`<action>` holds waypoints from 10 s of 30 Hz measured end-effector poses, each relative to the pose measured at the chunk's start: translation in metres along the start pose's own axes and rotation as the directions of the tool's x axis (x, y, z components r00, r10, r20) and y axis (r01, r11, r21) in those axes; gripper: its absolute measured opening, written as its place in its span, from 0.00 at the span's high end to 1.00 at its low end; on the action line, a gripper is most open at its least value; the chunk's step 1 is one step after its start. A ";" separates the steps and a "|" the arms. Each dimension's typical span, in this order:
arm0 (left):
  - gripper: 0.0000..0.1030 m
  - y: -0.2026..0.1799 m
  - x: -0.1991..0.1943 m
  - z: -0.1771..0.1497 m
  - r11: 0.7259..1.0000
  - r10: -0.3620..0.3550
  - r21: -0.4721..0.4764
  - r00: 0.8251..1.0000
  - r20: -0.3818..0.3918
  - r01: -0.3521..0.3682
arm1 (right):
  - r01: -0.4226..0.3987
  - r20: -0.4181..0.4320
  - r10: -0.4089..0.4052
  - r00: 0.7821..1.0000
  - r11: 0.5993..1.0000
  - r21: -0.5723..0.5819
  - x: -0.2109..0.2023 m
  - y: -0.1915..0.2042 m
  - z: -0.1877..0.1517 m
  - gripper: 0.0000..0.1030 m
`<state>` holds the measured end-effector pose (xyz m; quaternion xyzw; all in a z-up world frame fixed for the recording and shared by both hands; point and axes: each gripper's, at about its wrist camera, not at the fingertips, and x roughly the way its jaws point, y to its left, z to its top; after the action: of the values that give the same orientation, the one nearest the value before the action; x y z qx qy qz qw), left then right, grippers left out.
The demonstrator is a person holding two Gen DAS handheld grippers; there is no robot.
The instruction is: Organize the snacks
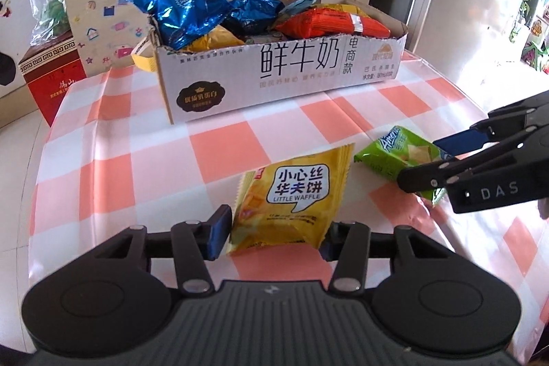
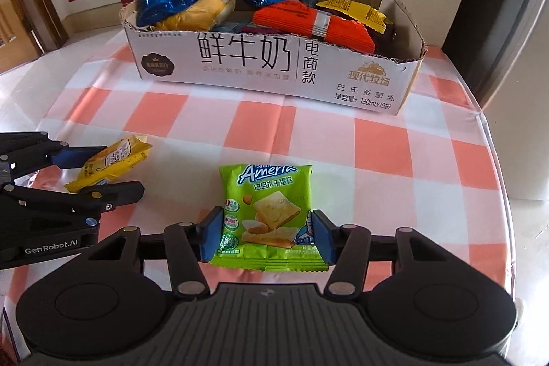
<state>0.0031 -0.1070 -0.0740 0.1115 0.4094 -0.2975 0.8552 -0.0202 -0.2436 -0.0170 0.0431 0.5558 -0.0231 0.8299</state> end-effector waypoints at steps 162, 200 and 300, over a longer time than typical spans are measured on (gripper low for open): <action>0.01 0.030 0.016 0.164 0.953 0.289 -0.101 0.957 0.002 -0.287 | 0.118 0.191 -0.190 0.963 0.935 0.334 -0.025 -0.035 0.111 0.00; 0.01 0.040 0.019 0.162 0.914 0.364 -0.162 0.928 -0.077 -0.372 | 0.291 0.078 -0.323 0.943 0.916 0.276 -0.005 -0.017 0.123 0.00; 0.03 0.045 0.001 0.122 0.911 0.359 -0.175 0.926 -0.115 -0.374 | 0.338 0.080 -0.350 0.933 0.931 0.137 -0.016 0.011 0.105 0.00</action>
<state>0.1078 -0.1243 0.0007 0.1144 0.4423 -0.0858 0.8854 0.0715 -0.2430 0.0377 -0.0060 0.5088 -0.2041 0.8363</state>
